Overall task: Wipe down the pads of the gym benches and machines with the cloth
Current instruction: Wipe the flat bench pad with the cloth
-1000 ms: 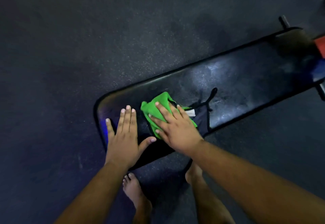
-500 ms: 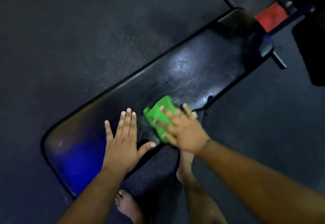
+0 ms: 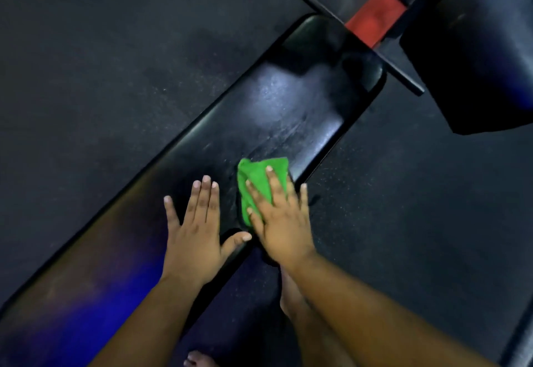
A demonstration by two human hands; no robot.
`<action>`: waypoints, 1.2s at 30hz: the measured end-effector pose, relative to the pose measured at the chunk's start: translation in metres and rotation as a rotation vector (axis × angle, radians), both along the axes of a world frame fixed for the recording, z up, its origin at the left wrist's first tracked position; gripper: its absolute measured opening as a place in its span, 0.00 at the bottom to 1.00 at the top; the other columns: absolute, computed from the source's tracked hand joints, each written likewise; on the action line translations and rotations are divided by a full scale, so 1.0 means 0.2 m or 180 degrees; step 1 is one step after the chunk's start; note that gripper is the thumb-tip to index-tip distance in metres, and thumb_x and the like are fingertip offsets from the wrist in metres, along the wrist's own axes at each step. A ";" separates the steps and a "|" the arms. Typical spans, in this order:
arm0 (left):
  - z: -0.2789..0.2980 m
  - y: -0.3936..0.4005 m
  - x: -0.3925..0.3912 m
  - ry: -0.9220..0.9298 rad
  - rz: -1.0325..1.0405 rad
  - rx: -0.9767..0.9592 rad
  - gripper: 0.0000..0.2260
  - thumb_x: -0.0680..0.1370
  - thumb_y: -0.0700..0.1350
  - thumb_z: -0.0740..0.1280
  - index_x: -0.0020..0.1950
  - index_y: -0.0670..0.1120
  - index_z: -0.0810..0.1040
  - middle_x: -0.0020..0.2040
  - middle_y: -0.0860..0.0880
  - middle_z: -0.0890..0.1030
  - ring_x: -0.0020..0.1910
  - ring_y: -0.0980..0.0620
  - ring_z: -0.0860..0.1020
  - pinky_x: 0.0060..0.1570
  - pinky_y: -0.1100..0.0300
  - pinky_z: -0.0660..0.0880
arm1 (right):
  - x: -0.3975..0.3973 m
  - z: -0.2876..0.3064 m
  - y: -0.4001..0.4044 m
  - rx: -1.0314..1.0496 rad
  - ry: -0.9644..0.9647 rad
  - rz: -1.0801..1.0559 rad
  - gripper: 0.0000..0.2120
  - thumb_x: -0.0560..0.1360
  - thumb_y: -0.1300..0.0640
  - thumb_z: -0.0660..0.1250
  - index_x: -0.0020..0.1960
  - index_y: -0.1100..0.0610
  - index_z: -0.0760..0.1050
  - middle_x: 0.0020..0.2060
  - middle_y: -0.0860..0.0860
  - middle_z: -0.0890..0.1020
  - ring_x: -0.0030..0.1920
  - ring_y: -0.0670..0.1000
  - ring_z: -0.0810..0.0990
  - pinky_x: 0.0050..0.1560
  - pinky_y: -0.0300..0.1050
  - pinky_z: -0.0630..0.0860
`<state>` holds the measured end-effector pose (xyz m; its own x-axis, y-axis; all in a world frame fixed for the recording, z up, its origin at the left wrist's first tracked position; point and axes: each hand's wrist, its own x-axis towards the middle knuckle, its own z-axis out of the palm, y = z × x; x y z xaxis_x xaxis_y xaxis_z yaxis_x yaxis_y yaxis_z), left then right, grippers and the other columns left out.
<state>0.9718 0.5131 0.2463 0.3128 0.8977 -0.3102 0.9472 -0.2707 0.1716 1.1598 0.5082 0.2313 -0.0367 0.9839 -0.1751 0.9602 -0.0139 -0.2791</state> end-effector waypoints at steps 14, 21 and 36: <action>-0.02 0.57 0.60 -0.0019 -0.0383 -0.0026 0.48 0.76 0.76 0.42 0.82 0.40 0.51 0.84 0.44 0.47 0.83 0.48 0.45 0.76 0.31 0.40 | 0.49 -0.01 0.46 -0.0293 0.0667 -0.1138 0.29 0.84 0.43 0.56 0.82 0.42 0.53 0.82 0.50 0.37 0.81 0.66 0.46 0.77 0.68 0.56; -0.06 0.79 0.75 -0.0004 -0.0451 -0.0019 0.47 0.77 0.76 0.41 0.83 0.41 0.49 0.84 0.45 0.45 0.83 0.48 0.44 0.76 0.31 0.41 | 0.95 -0.05 1.16 -0.0305 -0.0043 -0.1781 0.28 0.82 0.38 0.55 0.81 0.39 0.55 0.83 0.51 0.43 0.80 0.68 0.48 0.78 0.69 0.47; -0.08 0.90 0.56 0.0124 -0.0075 -0.0014 0.49 0.76 0.77 0.41 0.83 0.41 0.50 0.84 0.44 0.47 0.83 0.48 0.45 0.74 0.27 0.43 | 0.83 0.01 1.70 -0.0311 -0.0851 -0.1001 0.30 0.80 0.42 0.53 0.81 0.46 0.56 0.82 0.57 0.51 0.76 0.69 0.56 0.73 0.71 0.54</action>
<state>1.0829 0.6938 0.2293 0.3215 0.8888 -0.3267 0.9466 -0.2924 0.1360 1.3264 0.8484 0.2331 0.3220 0.9182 -0.2307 0.9434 -0.3317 -0.0037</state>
